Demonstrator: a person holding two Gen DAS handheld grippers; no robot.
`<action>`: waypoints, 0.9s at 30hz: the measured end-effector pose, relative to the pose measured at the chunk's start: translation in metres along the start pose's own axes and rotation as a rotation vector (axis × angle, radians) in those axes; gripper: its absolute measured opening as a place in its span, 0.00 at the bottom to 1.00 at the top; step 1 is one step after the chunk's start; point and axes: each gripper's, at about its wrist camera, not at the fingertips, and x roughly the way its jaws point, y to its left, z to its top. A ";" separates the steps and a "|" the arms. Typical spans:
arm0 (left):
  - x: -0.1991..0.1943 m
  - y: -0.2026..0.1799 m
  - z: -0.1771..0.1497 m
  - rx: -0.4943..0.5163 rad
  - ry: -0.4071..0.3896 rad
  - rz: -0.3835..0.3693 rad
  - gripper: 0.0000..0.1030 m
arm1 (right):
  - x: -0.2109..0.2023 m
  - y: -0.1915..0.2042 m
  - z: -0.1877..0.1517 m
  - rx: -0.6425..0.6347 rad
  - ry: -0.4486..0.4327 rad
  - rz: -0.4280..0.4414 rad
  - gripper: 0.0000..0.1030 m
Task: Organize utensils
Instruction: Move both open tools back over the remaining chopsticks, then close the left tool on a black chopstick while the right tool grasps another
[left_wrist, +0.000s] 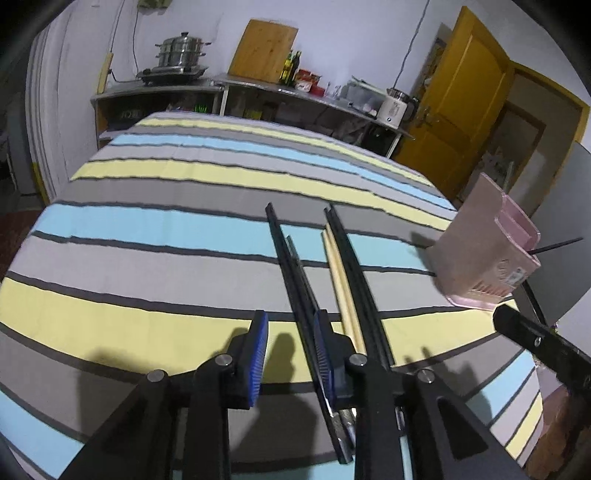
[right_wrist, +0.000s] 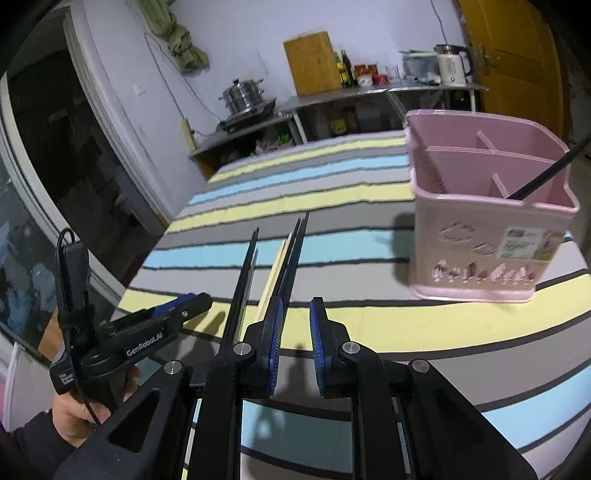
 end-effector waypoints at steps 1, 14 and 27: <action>0.005 0.000 0.000 0.001 0.006 0.003 0.25 | 0.005 0.001 0.001 -0.002 0.010 -0.002 0.15; 0.027 -0.010 -0.001 0.058 0.008 0.062 0.28 | 0.027 -0.003 -0.004 -0.004 0.065 -0.008 0.15; 0.025 -0.018 -0.004 0.117 0.018 0.141 0.30 | 0.045 0.002 0.001 -0.013 0.092 -0.005 0.15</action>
